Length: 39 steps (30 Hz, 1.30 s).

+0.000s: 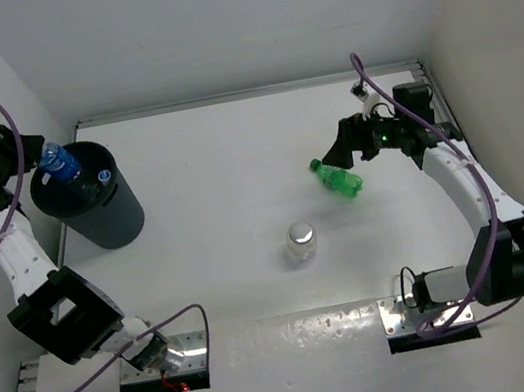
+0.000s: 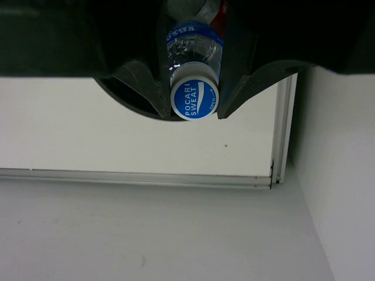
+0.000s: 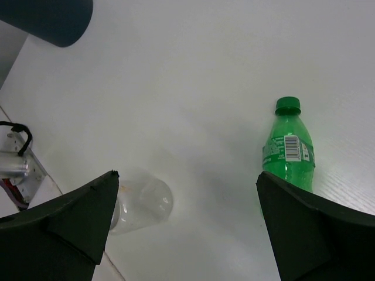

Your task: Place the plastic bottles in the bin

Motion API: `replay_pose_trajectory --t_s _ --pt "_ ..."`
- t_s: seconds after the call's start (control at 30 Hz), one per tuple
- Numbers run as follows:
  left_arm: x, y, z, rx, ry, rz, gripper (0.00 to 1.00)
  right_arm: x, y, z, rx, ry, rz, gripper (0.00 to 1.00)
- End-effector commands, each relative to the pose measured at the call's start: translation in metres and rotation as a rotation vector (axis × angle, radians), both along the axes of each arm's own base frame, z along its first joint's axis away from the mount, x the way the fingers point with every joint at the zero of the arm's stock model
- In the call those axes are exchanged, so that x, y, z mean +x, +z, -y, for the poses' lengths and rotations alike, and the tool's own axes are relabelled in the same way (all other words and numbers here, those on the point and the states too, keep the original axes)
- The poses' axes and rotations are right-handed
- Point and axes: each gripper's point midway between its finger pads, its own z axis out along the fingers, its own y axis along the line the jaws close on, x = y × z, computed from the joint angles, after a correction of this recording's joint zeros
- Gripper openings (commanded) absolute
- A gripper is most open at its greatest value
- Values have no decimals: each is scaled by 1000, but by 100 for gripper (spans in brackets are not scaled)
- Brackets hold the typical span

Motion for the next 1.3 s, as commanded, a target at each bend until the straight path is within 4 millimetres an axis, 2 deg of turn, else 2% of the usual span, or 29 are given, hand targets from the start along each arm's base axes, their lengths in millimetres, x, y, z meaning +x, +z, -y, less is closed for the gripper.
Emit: replay_pose_trajectory --t_s 0.0,0.07,0.17,0.2,0.23,0.4,0.43,0.5,0.53,0.57,0.6,0.63,0.67,0.7,0.73,0.8,0.83,0.87,0.9,0.93,0.97,1.0,1.03,1.07,1.13,1.2,1.23,1.27 --pt "13 50 24 140 -63 202 0 11 2 2 -14 13 54 99" --pt "19 46 29 141 -72 197 0 13 -1 3 -17 13 49 99" --pt "27 26 31 178 -75 168 0 14 -4 7 -26 12 52 99" --pt "29 10 35 174 -81 143 0 14 -6 7 -27 11 49 99" --pt "28 6 40 186 -93 139 0 15 -8 9 -31 8 45 99" --pt "21 -39 39 194 -83 62 0 14 -16 11 -38 14 36 99" --pt "19 -58 40 187 -87 31 0 13 -18 11 -42 15 34 99" --pt "14 -73 45 176 -102 8 0 14 -23 11 -46 16 31 99" --pt "9 -85 49 171 -115 -11 3 15 -25 13 -54 14 37 99" --pt "6 -92 48 159 -120 -22 14 15 -29 14 -60 13 30 99" --pt "5 -96 51 152 -132 -27 31 16 -31 15 -71 4 30 99" --pt "3 -98 53 142 -144 -36 67 19 -33 17 -86 1 40 98" --pt "4 -96 53 141 -144 -37 75 22 -38 22 -111 -26 33 98" --pt "5 -95 53 108 -140 -47 89 23 -42 25 -123 -40 26 97" --pt "7 -78 50 112 -136 -18 99 27 -45 29 -164 -29 60 95" --pt "8 -56 48 86 -133 15 99 37 -55 42 -242 -69 70 88" --pt "9 -28 49 110 -139 64 99 43 -55 46 -281 -88 83 86" --pt "10 -16 49 114 -137 84 99 46 -58 47 -304 -90 83 84" --pt "8 1 51 109 -135 111 99 48 -71 50 -349 -71 68 82" --pt "8 26 53 127 -142 152 99 54 -73 56 -399 -90 68 79" --pt "5 39 56 131 -142 169 99 54 -88 51 -432 -52 35 78" --pt "6 52 60 148 -152 193 99 57 -89 52 -461 -37 44 78" --pt "3 67 64 149 -163 208 99 59 -99 56 -501 -41 24 77" --pt "0 75 73 158 -186 223 99 62 -98 47 -520 -16 34 77" --pt "-7 85 79 169 -195 237 99 57 -120 44 -582 34 -23 78" --pt "-15 100 94 192 -225 272 99 57 -139 43 -634 63 -78 84" --pt "-18 102 96 192 -225 272 99 54 -145 41 -650 80 -98 84" --pt "-19 101 101 191 -234 273 99 59 -144 36 -661 94 -87 85"
